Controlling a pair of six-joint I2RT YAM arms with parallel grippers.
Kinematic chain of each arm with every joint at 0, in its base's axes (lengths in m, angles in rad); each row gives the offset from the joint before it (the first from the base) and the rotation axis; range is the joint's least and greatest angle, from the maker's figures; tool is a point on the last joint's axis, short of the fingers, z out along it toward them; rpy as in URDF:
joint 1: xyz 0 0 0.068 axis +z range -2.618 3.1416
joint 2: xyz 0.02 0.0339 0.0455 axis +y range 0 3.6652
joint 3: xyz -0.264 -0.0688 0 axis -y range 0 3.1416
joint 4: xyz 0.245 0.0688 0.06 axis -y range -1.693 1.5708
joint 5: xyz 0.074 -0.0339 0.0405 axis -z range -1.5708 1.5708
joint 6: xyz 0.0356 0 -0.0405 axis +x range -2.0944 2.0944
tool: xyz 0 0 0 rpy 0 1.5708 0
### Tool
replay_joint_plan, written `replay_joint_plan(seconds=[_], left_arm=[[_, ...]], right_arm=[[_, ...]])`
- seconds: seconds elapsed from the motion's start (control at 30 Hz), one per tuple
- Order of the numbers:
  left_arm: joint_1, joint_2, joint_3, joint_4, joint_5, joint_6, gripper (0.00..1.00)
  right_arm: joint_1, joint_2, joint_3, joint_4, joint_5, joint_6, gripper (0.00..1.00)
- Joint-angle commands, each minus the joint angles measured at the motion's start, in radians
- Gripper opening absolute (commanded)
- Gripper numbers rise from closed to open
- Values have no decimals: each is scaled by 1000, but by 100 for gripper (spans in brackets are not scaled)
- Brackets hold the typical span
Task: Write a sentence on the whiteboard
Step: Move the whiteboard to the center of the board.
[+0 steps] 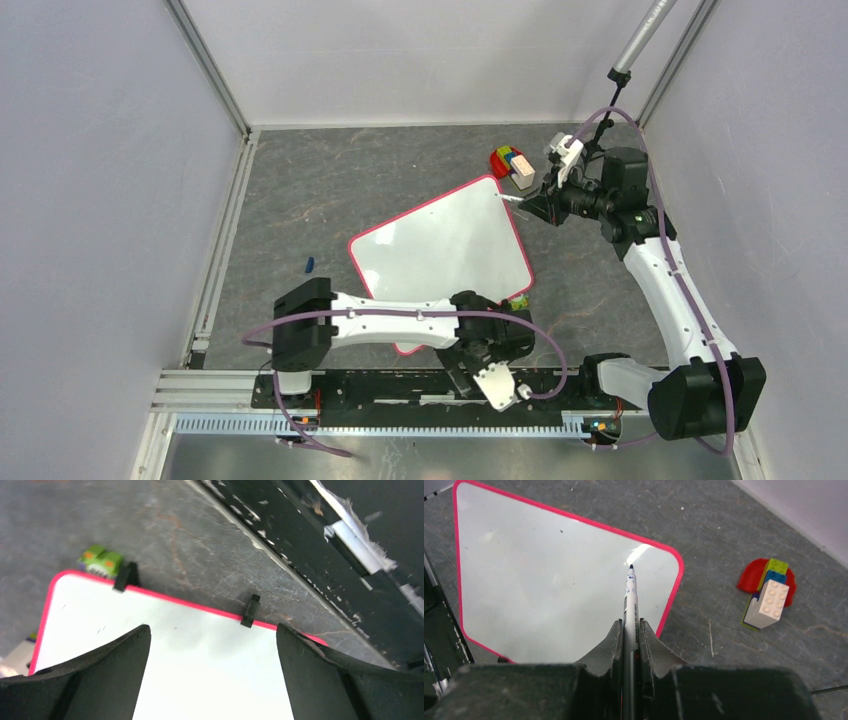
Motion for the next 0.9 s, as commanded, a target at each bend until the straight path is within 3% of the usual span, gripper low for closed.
replay_joint_plan(seconds=[0.0,0.13,0.23,0.4,0.5,0.57,0.7,0.8,0.87], left_arm=[[31,-113,116,-55,58,-305,100],[185,-206,179,-66,223,-495,100],[378,-276,207,-32,335,-653,100],[800,-366,228,34,589,-839,100],[970,-394,211,56,632,-917,100],[1052,-404,177,69,654,-955,100],[1209,-369,112,82,848,-975,98],[1251,-325,87,76,894,-963,96],[1264,-300,78,84,927,-955,90]], right_arm=[[-5,18,86,42,-2,25,0],[-5,31,97,64,-10,51,0],[-3,42,114,65,-15,54,0],[7,54,150,52,-44,30,0],[48,65,166,30,-47,-3,0],[86,75,179,11,-36,-29,0],[158,95,210,-19,-41,-74,0],[198,96,219,-36,-64,-98,0],[215,92,218,-48,-73,-116,0]])
